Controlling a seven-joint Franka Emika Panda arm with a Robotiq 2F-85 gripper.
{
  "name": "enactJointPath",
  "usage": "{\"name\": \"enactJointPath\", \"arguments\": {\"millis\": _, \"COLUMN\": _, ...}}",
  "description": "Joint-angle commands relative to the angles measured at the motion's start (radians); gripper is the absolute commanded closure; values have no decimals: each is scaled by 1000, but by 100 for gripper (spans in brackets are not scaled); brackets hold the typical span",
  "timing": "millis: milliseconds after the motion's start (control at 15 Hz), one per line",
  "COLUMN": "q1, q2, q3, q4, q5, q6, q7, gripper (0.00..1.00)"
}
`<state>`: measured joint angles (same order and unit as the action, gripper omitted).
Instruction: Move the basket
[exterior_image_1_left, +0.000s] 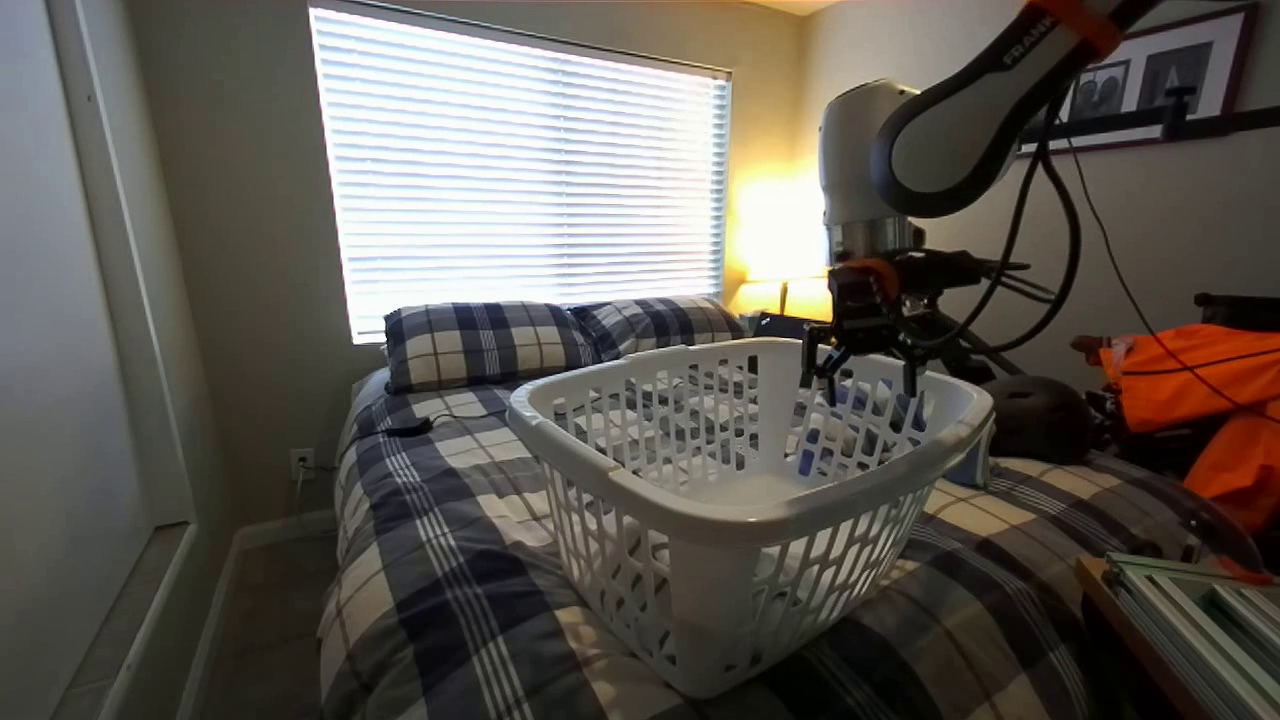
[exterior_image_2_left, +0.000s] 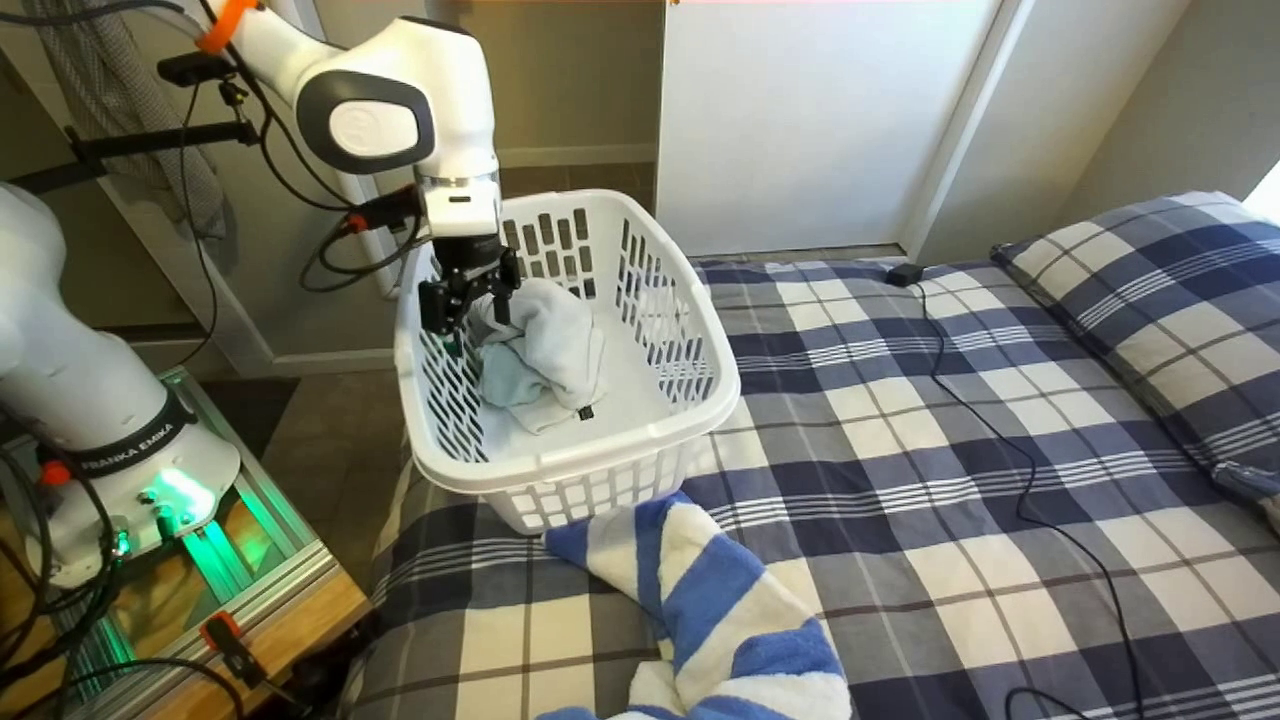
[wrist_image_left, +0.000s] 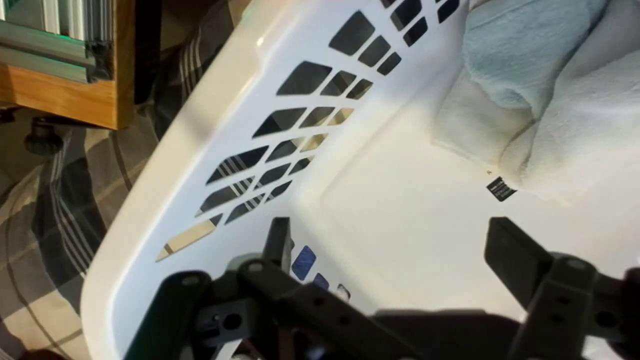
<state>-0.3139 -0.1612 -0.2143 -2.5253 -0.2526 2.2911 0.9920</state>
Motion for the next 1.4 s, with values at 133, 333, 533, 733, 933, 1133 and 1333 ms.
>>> {"name": "enactJointPath", "arguments": {"millis": 133, "q1": 2, "q2": -91, "q3": -6, "q4": -4, "q5": -18, "q6": -91, "q7": -310, "gripper": 0}}
{"name": "enactJointPath", "arguments": {"millis": 333, "q1": -10, "q2": -181, "q3": 13, "q4": 3, "q5": -74, "q6": -216, "q7": -439, "gripper": 0}}
{"name": "enactJointPath", "arguments": {"millis": 533, "q1": -13, "q2": -258, "q3": 39, "q4": 22, "q5": -140, "q6": -320, "q7": -551, "gripper": 0}}
{"name": "enactJointPath", "arguments": {"millis": 733, "q1": -1, "q2": -326, "q3": 50, "q4": 38, "q5": -177, "q6": -353, "q7": -682, "gripper": 0}}
{"name": "enactJointPath", "arguments": {"millis": 933, "q1": -7, "q2": -307, "q3": 51, "q4": 44, "q5": -147, "q6": -325, "q7": -662, "gripper": 0}}
{"name": "enactJointPath", "arguments": {"millis": 1133, "q1": -7, "q2": -302, "q3": 51, "q4": 42, "q5": -147, "q6": -325, "q7": -661, "gripper": 0}}
{"name": "enactJointPath", "arguments": {"millis": 1333, "q1": -7, "q2": -296, "q3": 51, "q4": 42, "q5": -147, "q6": -325, "q7": -660, "gripper": 0}}
